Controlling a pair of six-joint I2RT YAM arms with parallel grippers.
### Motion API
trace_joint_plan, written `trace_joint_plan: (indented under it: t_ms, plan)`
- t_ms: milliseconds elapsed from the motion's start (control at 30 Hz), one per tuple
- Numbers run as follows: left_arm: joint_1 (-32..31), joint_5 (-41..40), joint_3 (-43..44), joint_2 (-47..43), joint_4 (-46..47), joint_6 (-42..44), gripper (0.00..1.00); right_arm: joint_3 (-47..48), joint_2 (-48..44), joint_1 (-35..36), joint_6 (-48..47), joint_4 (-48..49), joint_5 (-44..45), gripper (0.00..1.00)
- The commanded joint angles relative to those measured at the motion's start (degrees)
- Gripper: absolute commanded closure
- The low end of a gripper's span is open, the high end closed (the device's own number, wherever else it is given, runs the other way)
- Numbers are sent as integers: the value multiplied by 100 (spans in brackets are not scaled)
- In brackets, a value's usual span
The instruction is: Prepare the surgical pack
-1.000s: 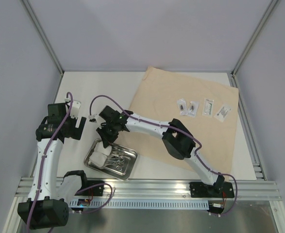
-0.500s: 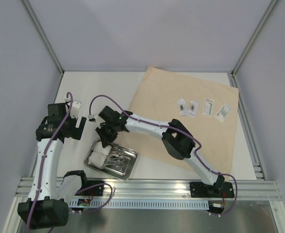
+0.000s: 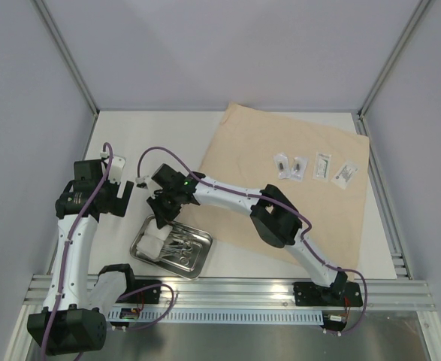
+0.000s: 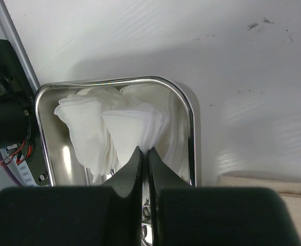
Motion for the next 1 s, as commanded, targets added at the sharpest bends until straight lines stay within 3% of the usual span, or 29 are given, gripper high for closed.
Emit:
trace_joint_plan:
  t_ms: [0, 67, 200, 367, 600, 967]
  plan:
    - [-13, 45, -64, -79, 93, -36, 0, 304, -108, 42, 92, 281, 1, 99]
    - [-13, 53, -64, -79, 102, -35, 0, 356, -46, 51, 75, 290, 27, 97]
    - [-13, 53, -64, -87, 93, -27, 0, 479, 51, 42, 39, 167, 98, 80]
    - [-13, 71, -82, -87, 93, -18, 0, 453, -81, 42, -22, 140, 194, 73]
    - [-13, 62, -73, -96, 93, -35, 0, 444, -265, 33, -136, -9, 457, 54]
    - [-4, 71, -73, -105, 93, -18, 0, 391, -828, -11, -163, 17, 783, 40]
